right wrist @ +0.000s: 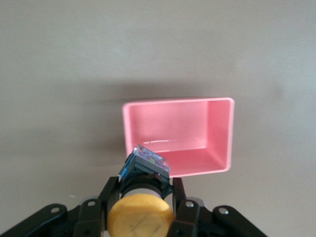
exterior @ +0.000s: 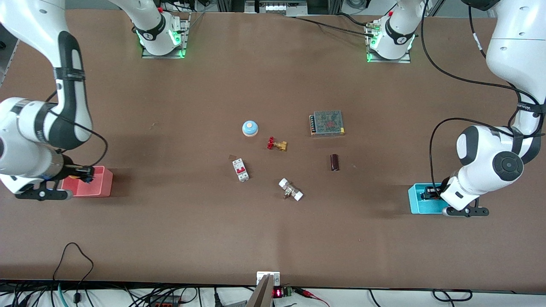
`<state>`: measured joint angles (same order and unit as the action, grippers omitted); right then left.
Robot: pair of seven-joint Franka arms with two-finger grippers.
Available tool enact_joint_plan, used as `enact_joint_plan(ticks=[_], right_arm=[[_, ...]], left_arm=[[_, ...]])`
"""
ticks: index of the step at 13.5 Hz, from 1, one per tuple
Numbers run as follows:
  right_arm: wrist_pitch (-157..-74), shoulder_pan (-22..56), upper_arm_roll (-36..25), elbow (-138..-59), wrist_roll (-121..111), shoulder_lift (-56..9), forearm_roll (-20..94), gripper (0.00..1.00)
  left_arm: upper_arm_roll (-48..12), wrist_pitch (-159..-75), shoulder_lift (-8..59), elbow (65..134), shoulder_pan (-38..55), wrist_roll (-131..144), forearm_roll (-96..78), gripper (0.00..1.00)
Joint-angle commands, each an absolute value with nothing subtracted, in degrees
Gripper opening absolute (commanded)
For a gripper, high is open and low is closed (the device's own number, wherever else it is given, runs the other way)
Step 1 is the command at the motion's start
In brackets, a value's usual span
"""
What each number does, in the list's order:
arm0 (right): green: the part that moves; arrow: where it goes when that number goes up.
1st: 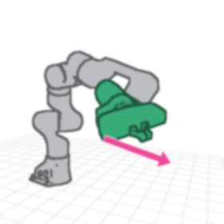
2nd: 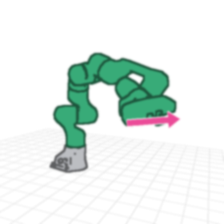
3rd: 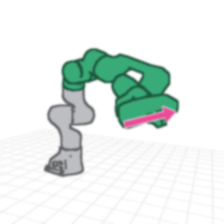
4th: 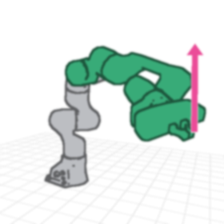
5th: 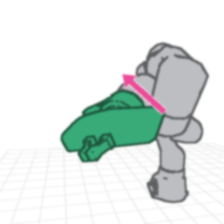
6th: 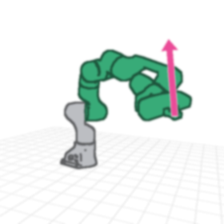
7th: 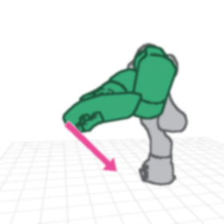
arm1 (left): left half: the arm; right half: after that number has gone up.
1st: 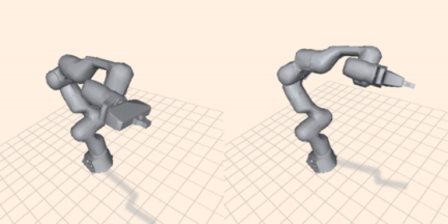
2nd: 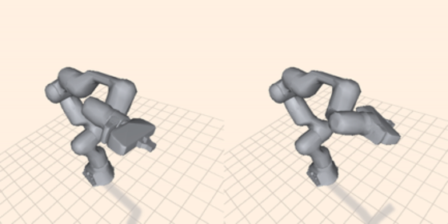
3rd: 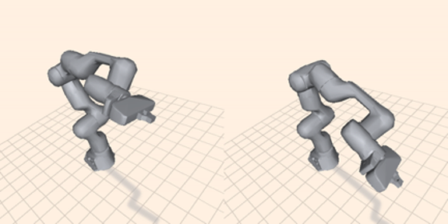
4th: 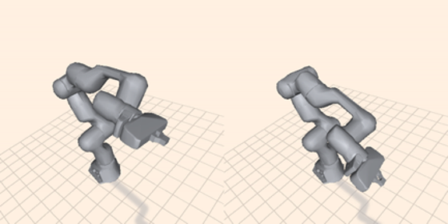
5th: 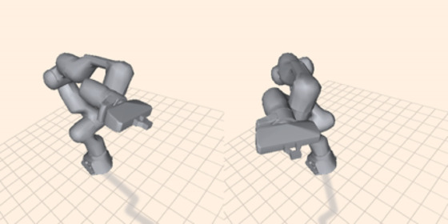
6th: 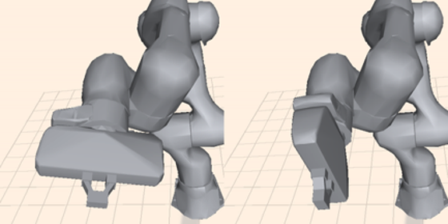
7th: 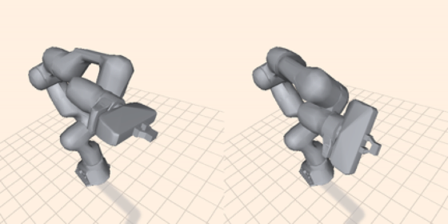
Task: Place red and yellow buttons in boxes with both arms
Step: 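Carry the yellow button over the pink box with the right gripper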
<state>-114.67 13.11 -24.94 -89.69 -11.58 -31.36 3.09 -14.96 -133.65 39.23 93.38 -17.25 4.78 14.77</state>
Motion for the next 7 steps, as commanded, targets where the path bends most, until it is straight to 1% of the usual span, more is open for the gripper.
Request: enact_joint_plan(ticks=[1, 4, 7], right_arm=[[-116.97, 10.38, -24.52, -90.09, -16.95, -32.51, 3.43, 0.35], [-118.92, 8.88, -24.43, -90.09, -18.46, -34.45, 3.95, 0.35], [-120.84, 8.09, -24.08, -90.09, -19.69, -35.51, 4.3, 0.35]], left_arm=[[-15.38, -134.21, 39.38, 92.99, -17.84, 3.25, 14.5, 0.59], [-15.47, -134.21, 38.24, 92.55, -17.67, 3.52, 14.5, 0.73], [-16.08, -133.69, 33.94, 92.9, -17.14, 4.22, 14.5, 0.85]])
